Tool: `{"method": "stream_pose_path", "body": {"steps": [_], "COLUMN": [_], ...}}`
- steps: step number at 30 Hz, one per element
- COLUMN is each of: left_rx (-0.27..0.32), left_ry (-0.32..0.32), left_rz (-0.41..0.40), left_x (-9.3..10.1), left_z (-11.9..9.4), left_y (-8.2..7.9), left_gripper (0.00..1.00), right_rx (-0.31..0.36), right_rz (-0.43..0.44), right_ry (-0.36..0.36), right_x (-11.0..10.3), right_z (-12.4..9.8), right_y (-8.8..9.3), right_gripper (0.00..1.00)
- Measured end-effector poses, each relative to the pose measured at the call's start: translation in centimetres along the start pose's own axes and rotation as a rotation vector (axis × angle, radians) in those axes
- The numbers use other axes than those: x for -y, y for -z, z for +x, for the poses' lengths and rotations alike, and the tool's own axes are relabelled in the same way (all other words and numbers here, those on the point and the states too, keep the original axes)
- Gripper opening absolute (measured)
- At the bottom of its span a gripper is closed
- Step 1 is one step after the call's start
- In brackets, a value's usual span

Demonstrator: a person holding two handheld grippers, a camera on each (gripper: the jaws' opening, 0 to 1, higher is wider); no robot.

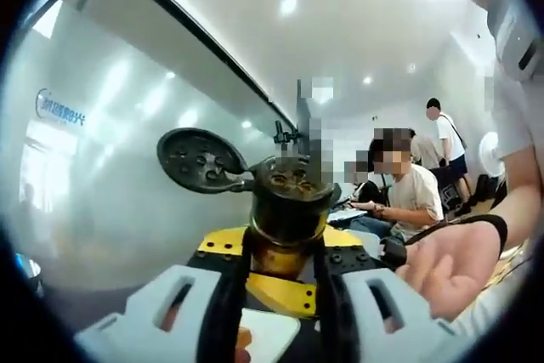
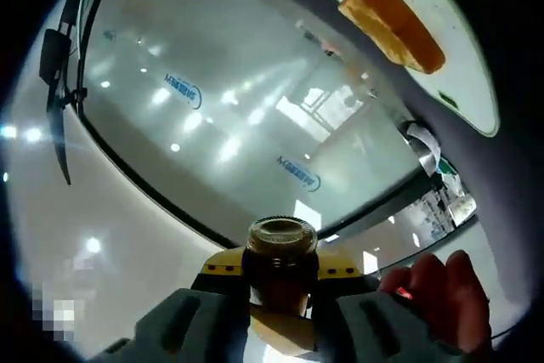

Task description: Sprinkle pepper

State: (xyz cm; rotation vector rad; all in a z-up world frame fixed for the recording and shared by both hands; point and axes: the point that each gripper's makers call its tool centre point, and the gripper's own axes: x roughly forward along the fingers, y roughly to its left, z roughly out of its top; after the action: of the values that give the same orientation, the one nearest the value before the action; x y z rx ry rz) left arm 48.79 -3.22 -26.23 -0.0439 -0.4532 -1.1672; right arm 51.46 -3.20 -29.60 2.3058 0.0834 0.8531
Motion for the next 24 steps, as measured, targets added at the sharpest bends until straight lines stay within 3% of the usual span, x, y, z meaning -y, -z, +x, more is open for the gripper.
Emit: {"method": "stream_pose_path", "body": {"steps": [16,24], "left_rx": [-0.02,-0.02], "left_ry": [0.03,0.03], "left_rz": [0.057,0.031], "left_x": [2.1,1.7], "left_z": [-0.3,-0.4], "left_y": [-0.6,-0.7], "left_gripper": [0.17,0.18], "right_rx": [0.015,0.031], "right_rz": [0.048,0.059], "right_ry": [-0.053,-0.06], "right_x": [0.0,0.0], "right_z": [-0.7,-0.6], "right_y": [1.0,1.2], "right_gripper": [0.22,0.22]}}
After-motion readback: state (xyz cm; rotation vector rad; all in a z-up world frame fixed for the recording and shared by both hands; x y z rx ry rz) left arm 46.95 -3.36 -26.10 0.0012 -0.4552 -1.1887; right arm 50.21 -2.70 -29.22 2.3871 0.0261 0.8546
